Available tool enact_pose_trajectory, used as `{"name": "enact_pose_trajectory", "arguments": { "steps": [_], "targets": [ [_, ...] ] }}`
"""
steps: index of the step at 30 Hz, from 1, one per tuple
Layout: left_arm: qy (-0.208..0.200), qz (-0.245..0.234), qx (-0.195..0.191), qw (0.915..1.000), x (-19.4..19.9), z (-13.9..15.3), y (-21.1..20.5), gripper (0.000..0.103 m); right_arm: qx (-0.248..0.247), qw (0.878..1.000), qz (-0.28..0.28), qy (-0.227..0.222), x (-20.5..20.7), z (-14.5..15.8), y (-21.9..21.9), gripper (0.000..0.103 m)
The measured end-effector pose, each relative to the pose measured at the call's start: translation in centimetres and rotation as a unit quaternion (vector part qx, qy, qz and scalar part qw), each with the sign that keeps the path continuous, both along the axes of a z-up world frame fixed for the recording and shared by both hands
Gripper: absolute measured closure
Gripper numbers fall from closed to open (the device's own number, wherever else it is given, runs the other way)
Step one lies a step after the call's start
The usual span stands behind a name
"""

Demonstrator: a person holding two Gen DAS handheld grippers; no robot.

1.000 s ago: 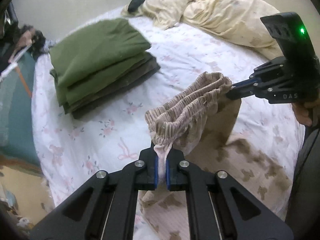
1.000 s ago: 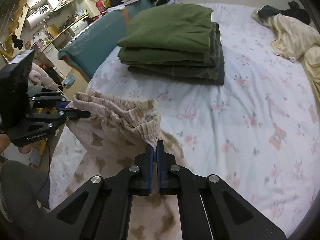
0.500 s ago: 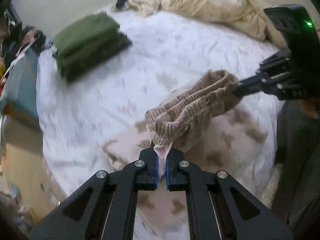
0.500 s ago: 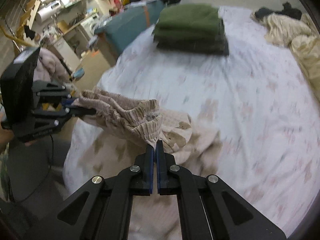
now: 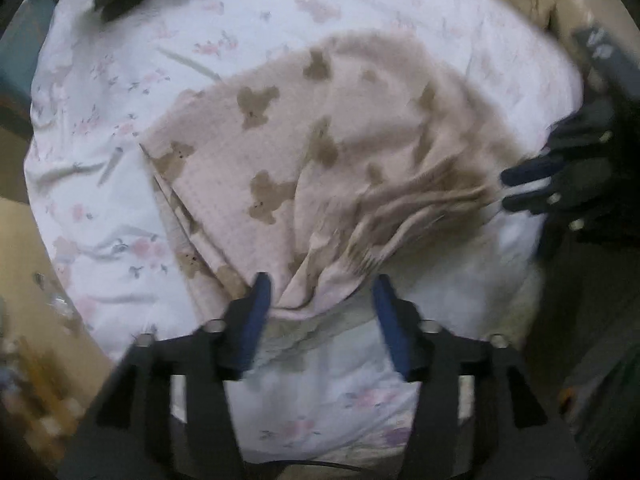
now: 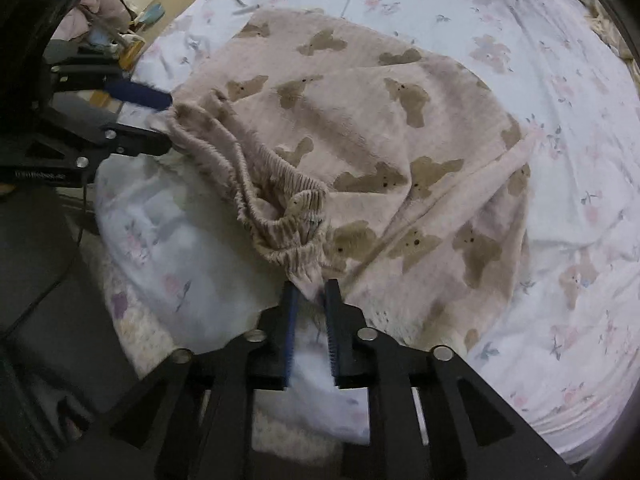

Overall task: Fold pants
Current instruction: 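Release the waistband and move both open tools to the folded edge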

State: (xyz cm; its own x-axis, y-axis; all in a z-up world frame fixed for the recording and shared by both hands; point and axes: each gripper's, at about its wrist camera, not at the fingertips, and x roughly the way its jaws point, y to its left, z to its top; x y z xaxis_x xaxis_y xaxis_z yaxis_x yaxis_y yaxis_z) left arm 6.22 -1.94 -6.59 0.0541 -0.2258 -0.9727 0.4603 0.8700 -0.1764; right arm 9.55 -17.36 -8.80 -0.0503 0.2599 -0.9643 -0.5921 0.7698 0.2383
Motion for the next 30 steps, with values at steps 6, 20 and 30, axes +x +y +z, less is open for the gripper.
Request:
{"name": "enact_pose_trajectory", "arguments": {
  "steps": [6, 20, 30],
  "targets": [
    [-0.046, 0.12, -0.064, 0.9897, 2.6, 1.1, 0.8, 0.038, 0.106, 0.988, -0.113, -0.014, 2.8, 2.0, -2.1, 0.069],
    [0.037, 0.094, 0.022, 0.9947, -0.2, -3.5, -0.1, 0.039, 0.075, 0.989, -0.068, 0.106, 0.6, -2.8, 0.4, 0.069],
    [0.016, 0.158, 0.046, 0.9862, 2.2, -4.4, 0.4, 0.038, 0.105, 0.984, -0.133, 0.053, 3.5, -3.6, 1.1, 0.069]
  ]
}}
